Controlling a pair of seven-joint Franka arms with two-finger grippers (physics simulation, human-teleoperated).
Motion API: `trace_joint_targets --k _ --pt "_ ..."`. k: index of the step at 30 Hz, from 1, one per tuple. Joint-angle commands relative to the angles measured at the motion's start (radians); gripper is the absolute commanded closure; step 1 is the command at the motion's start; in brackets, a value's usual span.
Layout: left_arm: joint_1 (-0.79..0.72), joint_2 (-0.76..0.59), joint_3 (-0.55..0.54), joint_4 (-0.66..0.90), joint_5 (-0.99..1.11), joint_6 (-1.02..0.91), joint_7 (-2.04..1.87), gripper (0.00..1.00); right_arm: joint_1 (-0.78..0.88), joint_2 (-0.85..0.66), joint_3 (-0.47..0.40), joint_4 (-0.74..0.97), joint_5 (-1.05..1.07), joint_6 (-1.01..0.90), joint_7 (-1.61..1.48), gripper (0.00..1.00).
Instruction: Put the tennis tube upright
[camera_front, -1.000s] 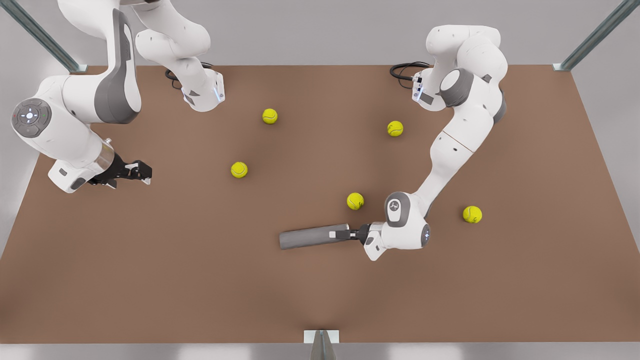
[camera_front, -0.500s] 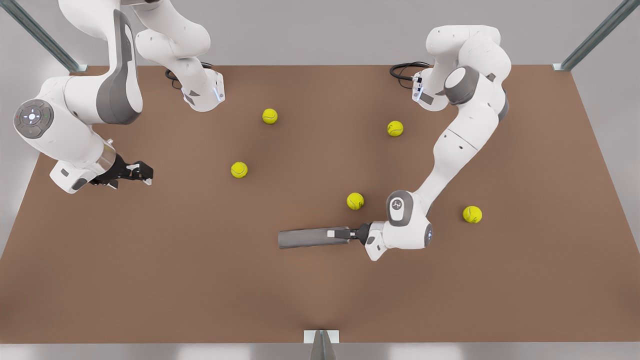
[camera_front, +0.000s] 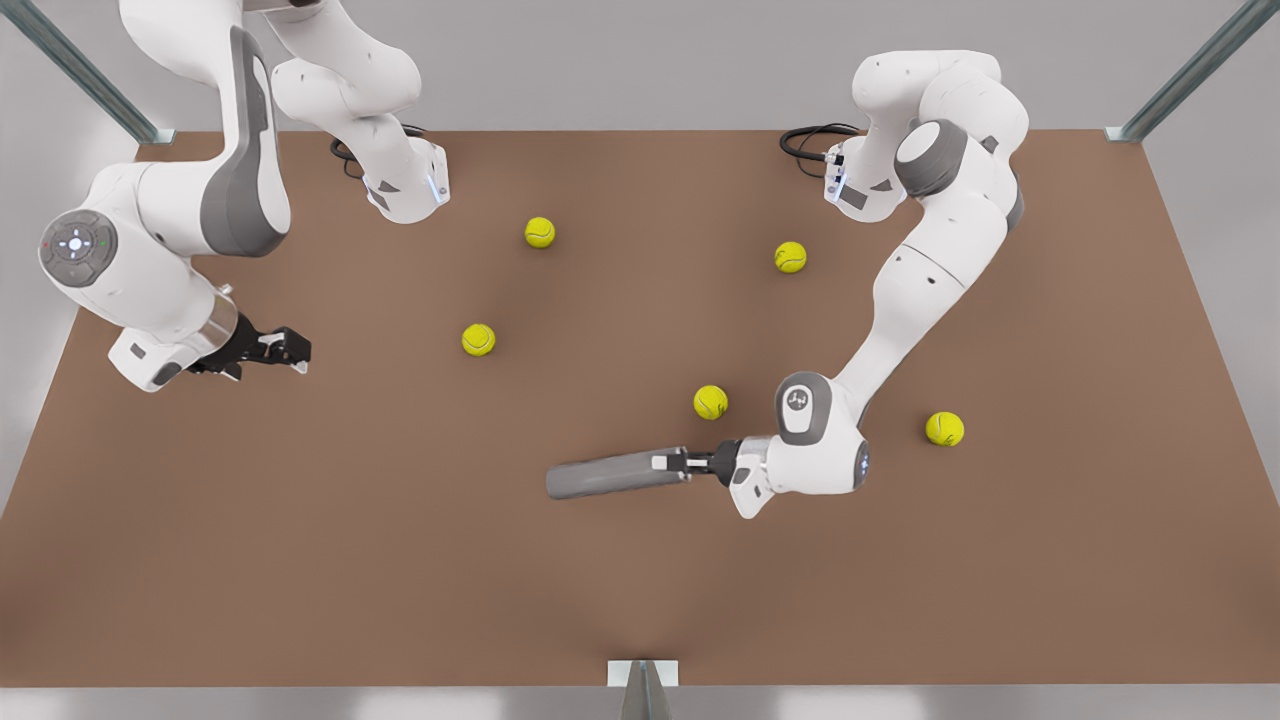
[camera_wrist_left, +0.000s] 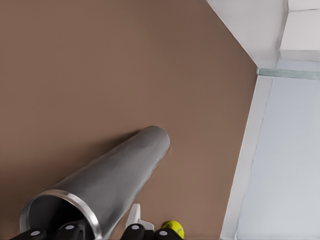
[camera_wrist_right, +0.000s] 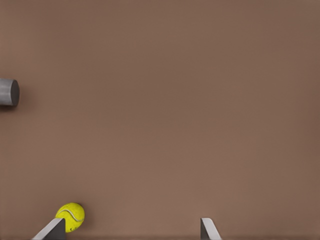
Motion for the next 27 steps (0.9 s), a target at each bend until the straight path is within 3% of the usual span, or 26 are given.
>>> trace_joint_targets --k 1,5,13,27 --pt "0.001 -0.002 -0.008 0.0 0.001 -0.003 -0.071 0.6 0.0 -0.002 -0.001 -0.002 0.002 0.011 0.004 0.0" --pt "0.009 -0.002 -0.023 0.0 0.0 -0.003 -0.091 0.79 0.0 -0.005 -0.001 -0.002 0.0 0.009 0.004 0.0" --pt "0.066 -0.081 -0.034 0.002 0.005 -0.084 -0.122 0.79 0.0 -0.002 -0.001 -0.003 0.002 0.015 0.004 0.0" --pt "0.109 -0.299 -0.038 0.01 0.699 -0.223 -0.479 0.79 0.0 -0.002 0.001 -0.003 0.002 0.015 0.004 0.0"
